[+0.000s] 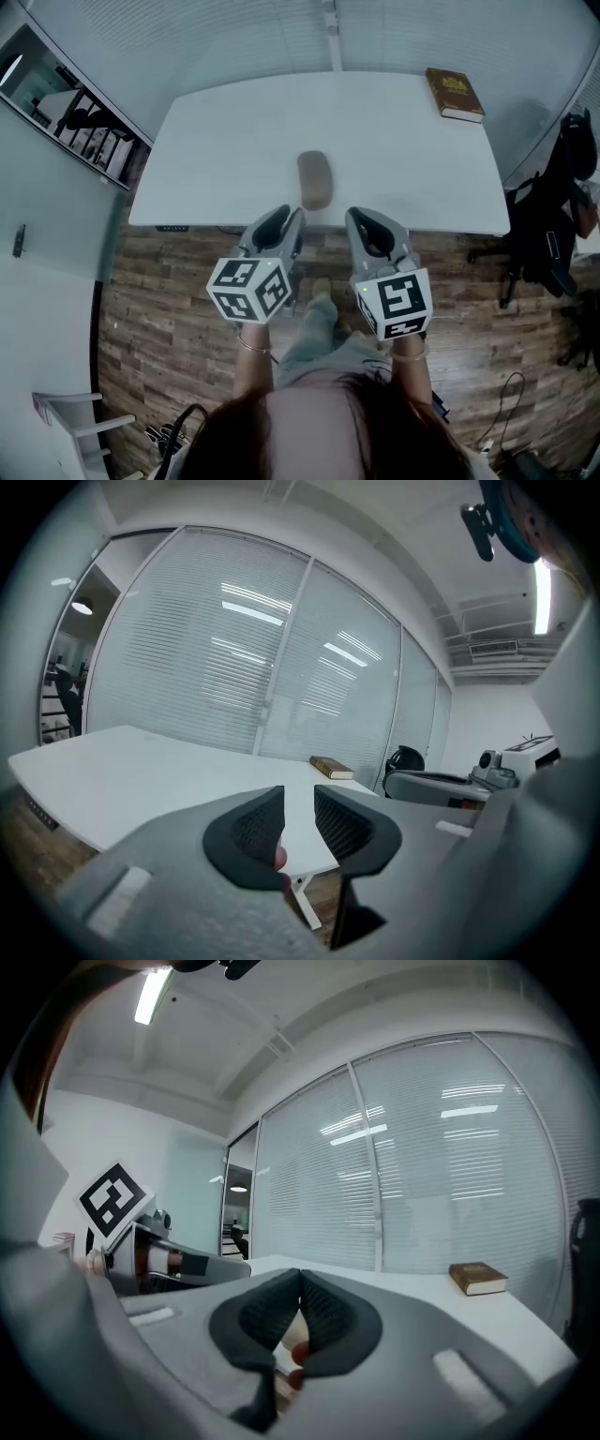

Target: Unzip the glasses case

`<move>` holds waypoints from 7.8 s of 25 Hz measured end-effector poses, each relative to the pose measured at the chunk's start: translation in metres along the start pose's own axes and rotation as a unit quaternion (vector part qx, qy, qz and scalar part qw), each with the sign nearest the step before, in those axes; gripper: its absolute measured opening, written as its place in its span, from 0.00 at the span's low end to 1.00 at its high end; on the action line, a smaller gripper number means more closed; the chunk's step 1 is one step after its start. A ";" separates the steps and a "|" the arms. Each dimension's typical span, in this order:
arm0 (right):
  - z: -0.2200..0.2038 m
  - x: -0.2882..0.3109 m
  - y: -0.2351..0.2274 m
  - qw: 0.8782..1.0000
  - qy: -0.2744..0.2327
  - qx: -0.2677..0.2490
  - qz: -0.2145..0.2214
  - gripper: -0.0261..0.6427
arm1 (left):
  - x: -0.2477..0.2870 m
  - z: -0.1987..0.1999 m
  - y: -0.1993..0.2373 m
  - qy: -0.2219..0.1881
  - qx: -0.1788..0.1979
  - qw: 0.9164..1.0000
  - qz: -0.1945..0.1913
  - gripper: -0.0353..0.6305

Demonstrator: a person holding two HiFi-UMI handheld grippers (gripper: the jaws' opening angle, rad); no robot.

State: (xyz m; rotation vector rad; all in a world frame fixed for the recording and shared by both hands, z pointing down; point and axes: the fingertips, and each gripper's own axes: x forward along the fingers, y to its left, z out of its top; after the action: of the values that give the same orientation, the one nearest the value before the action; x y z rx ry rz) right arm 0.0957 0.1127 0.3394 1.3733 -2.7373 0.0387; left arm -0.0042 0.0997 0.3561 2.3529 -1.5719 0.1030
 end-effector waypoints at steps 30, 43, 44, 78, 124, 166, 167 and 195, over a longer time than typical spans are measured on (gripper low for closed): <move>-0.009 0.113 -0.057 0.998 0.048 -0.037 -0.009 0.04 | 0.140 -0.055 0.104 0.128 -0.137 0.982 -0.014 0.40; -0.014 0.147 -0.077 0.997 0.062 -0.041 -0.031 0.04 | 0.181 -0.094 0.097 0.225 -0.193 0.953 -0.069 0.58; -0.015 0.148 -0.078 0.996 0.064 -0.042 -0.034 0.04 | 0.182 -0.094 0.095 0.228 -0.198 0.950 -0.077 0.59; 0.004 0.210 -0.094 0.998 0.029 -0.044 -0.034 0.04 | 0.216 -0.043 0.065 0.212 -0.051 0.948 -0.233 0.52; 0.086 0.302 -0.054 0.938 -0.105 0.183 0.276 0.11 | 0.151 0.100 0.150 0.078 0.053 0.890 -0.446 0.51; 0.072 0.280 -0.033 0.866 -0.076 0.183 0.458 0.07 | 0.131 0.078 0.138 0.106 0.081 0.858 -0.495 0.50; 0.073 0.280 -0.034 0.867 -0.077 0.180 0.457 0.06 | 0.132 0.078 0.138 0.104 0.080 0.859 -0.495 0.50; 0.055 0.281 -0.046 0.886 -0.065 0.153 0.434 0.04 | 0.134 0.082 0.147 0.040 -0.036 0.854 -0.517 0.49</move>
State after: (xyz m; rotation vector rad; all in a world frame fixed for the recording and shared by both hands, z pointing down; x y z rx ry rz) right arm -0.0381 -0.1422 0.3066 0.0550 -3.3042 0.4538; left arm -0.0946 -0.0950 0.3407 2.7322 -0.1085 -0.1012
